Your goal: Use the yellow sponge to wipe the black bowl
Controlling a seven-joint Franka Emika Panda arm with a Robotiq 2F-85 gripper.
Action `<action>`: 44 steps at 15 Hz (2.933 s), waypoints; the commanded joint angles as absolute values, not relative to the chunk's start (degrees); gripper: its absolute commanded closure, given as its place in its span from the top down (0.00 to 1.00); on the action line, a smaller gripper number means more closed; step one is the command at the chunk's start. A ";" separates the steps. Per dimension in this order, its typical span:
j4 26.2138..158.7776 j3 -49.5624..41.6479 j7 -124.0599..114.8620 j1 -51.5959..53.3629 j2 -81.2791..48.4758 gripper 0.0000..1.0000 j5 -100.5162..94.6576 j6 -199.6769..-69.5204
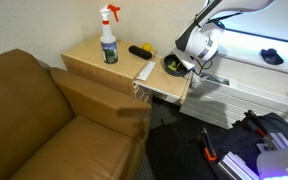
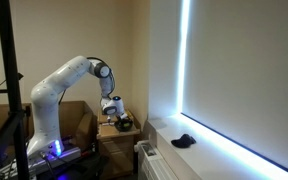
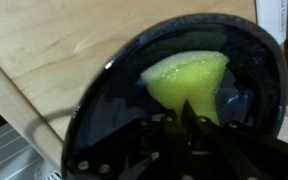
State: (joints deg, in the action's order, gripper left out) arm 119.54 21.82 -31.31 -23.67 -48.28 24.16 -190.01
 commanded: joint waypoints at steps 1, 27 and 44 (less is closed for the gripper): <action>122.79 18.04 -31.06 -21.10 -42.59 0.03 26.93 -179.30; 119.85 11.94 -33.53 -11.76 -46.63 0.03 29.90 -188.98; 123.76 19.47 -31.03 -21.43 -39.38 0.86 29.04 -179.58</action>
